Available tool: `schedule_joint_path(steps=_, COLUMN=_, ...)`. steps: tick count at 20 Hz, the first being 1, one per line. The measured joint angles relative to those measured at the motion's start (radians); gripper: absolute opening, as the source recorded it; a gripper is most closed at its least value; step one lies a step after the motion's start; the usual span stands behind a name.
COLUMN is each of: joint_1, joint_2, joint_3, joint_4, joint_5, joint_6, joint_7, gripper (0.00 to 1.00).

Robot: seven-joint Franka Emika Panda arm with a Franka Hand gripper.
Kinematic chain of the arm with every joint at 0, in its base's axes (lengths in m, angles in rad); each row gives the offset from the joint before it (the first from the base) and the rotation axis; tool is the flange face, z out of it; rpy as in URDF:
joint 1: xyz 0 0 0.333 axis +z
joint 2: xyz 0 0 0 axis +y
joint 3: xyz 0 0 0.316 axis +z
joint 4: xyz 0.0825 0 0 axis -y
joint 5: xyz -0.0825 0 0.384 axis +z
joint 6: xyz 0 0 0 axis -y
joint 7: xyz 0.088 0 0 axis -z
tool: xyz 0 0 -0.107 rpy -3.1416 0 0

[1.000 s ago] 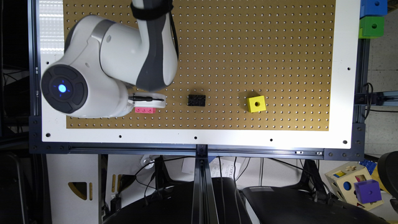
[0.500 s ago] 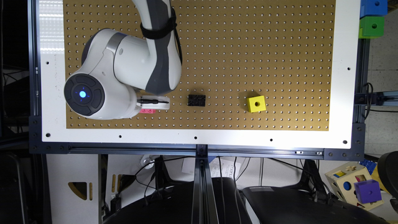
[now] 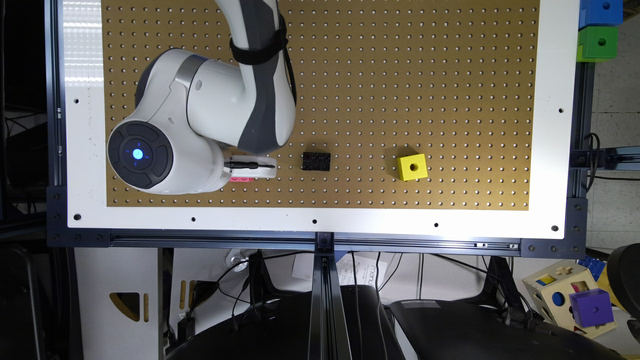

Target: Pick up pink block.

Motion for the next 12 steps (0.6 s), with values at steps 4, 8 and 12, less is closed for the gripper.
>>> schedule_joint_path(steps=4, joint_1=0.0, joint_2=-0.002, joint_3=0.0, joint_4=0.0, joint_5=0.0, joint_6=-0.002, joint_7=0.0, gripper=0.0)
schedule_joint_path(steps=8, joint_1=-0.001, joint_2=-0.042, joint_3=0.0, joint_4=0.0, joint_5=0.0, joint_6=-0.041, joint_7=0.0, gripper=0.0)
schedule_joint_path(steps=12, joint_1=-0.002, joint_2=-0.088, joint_3=0.0, joint_4=0.0, joint_5=0.0, joint_6=-0.09, joint_7=0.0, gripper=0.0)
